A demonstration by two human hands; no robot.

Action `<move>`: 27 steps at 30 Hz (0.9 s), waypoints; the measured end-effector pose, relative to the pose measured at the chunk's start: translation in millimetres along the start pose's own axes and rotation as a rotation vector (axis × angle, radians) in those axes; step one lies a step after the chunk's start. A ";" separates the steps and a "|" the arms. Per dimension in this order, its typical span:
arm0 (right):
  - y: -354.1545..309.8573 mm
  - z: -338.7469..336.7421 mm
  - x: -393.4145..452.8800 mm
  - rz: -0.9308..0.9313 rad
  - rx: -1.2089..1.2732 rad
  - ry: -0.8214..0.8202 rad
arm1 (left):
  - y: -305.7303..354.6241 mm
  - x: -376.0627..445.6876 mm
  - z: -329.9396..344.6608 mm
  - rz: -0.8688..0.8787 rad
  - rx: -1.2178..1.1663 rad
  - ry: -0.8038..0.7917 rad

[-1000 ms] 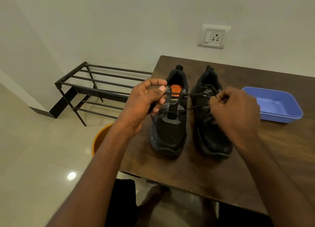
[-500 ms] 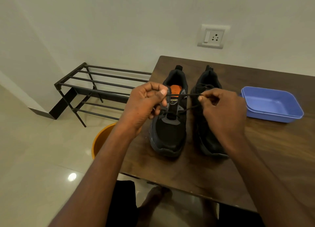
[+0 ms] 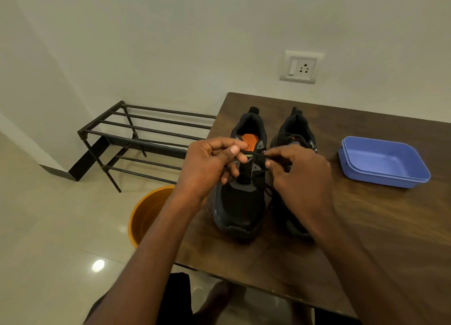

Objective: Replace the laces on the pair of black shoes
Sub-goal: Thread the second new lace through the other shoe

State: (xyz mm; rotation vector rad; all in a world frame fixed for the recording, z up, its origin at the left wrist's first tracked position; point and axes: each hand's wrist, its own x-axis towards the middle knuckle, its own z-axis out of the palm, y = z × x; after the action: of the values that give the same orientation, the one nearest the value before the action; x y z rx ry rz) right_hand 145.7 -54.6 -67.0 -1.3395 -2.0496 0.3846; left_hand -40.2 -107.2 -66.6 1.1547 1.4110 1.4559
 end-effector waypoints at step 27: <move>-5.0 27.7 3.9 0.146 0.410 -0.036 | -29.8 1.0 18.7 0.028 0.730 0.213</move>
State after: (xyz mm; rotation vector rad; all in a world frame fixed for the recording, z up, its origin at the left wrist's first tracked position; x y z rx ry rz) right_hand 122.9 -50.4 -83.4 -1.2332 -1.7794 0.8486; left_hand -24.1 -98.8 -96.8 1.4772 2.1856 1.1211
